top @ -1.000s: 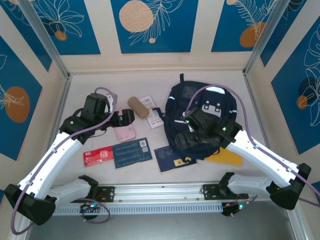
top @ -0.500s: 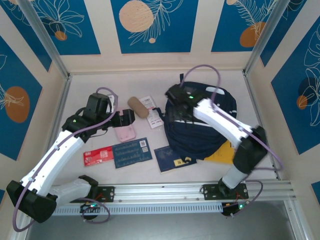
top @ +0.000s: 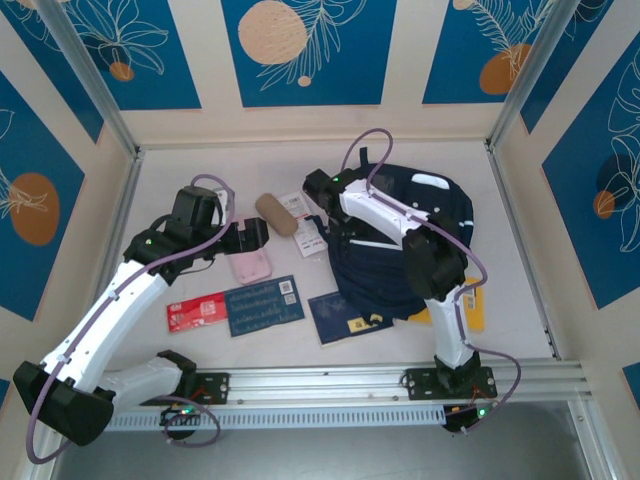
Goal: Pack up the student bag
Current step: Unzip the student bag at the top-center of the table.
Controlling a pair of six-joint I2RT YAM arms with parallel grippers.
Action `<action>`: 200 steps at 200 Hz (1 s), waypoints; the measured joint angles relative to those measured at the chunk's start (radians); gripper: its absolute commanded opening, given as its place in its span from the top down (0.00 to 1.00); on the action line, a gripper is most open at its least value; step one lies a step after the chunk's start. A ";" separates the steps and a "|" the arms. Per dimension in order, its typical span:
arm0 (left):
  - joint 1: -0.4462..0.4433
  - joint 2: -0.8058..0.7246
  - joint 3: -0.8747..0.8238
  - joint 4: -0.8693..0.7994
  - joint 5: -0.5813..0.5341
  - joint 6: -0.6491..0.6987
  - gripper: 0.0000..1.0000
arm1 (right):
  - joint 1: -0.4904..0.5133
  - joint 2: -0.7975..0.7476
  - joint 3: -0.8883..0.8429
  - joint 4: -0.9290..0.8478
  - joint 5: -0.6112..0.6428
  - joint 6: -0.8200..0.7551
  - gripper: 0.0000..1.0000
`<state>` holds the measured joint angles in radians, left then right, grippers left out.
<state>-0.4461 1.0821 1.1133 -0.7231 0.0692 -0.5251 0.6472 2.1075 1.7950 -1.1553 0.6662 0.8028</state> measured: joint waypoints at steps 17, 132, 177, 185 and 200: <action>0.001 0.000 0.000 0.000 -0.001 0.000 0.03 | -0.018 0.000 -0.030 0.048 -0.031 -0.005 0.84; 0.006 0.003 0.000 0.000 -0.035 0.000 0.03 | -0.124 -0.255 -0.169 0.224 -0.146 -0.290 1.00; 0.006 0.006 0.000 -0.009 -0.057 0.000 0.04 | -0.100 -0.332 -0.142 0.278 -0.181 -0.544 1.00; 0.006 0.006 0.000 -0.014 -0.062 0.000 0.04 | -0.082 -0.345 -0.148 0.308 -0.190 -0.599 1.00; 0.006 0.004 0.000 -0.023 -0.072 0.000 0.05 | -0.047 -0.381 -0.179 0.368 -0.219 -0.686 1.00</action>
<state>-0.4397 1.0859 1.1133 -0.7456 -0.0025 -0.5251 0.6003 1.7267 1.6157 -0.7872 0.4477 0.1165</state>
